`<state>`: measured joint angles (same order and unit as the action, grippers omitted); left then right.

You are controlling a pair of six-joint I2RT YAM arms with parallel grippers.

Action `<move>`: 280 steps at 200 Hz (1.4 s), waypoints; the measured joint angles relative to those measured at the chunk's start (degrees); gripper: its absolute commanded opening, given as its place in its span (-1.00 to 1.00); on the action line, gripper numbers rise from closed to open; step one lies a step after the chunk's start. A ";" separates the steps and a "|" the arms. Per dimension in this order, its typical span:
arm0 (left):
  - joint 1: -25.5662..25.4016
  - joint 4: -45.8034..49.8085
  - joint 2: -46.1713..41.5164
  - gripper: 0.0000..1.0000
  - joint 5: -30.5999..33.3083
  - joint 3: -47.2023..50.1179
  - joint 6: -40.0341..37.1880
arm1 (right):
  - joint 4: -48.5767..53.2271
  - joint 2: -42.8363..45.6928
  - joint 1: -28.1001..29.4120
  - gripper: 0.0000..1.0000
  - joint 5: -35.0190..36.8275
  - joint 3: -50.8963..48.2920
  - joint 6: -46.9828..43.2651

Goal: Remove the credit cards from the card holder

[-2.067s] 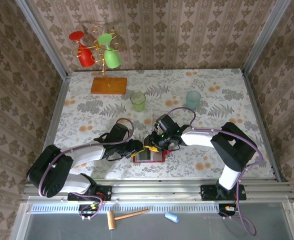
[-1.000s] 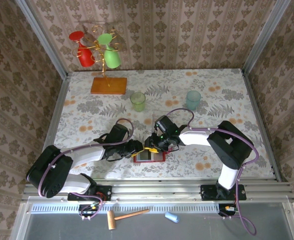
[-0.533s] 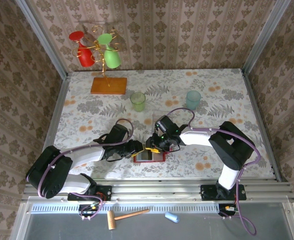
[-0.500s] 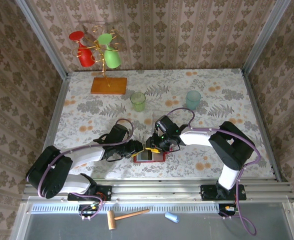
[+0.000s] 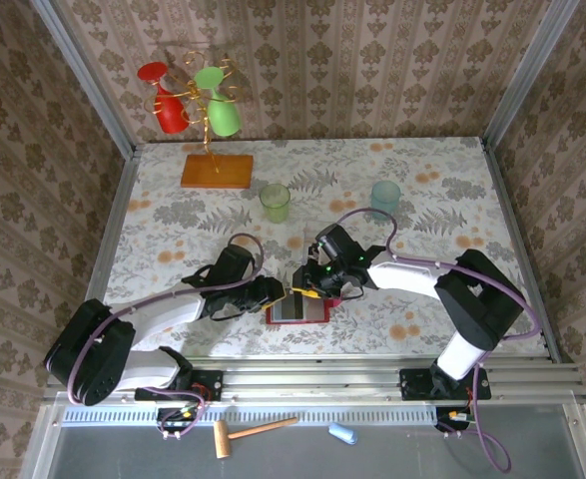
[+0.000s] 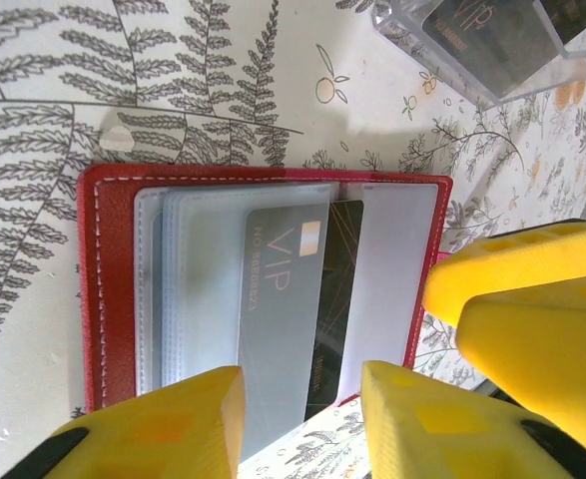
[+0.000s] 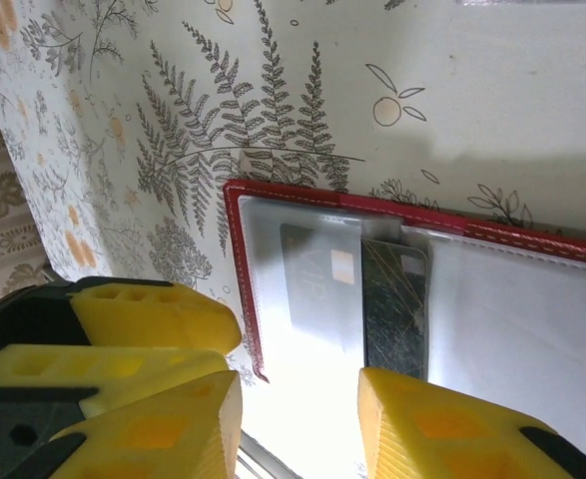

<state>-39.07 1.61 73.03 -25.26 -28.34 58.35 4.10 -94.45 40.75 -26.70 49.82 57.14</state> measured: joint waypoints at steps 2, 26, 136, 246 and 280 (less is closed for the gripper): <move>0.00 0.13 0.02 -0.37 0.04 -0.09 -0.11 | 0.00 0.07 0.00 -0.33 0.02 -0.07 0.00; -0.22 0.85 0.87 -0.50 0.26 -0.98 -0.66 | -0.02 0.87 -0.35 -0.45 0.33 -1.68 0.02; -1.46 1.20 6.16 -0.80 0.44 -1.22 -1.42 | -3.32 0.17 -0.48 -0.63 -0.70 -5.53 0.04; -1.46 0.94 6.75 -0.81 0.44 -1.20 -1.38 | -7.34 -3.17 -0.63 -0.63 -2.51 -6.29 0.94; -1.46 0.66 6.75 -0.81 0.44 -1.05 -1.40 | -8.81 -4.20 -0.63 -0.64 -3.19 -6.51 1.60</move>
<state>-40.53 2.26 79.79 -24.82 -29.39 56.95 -4.71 -98.65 40.12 -29.89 43.31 58.74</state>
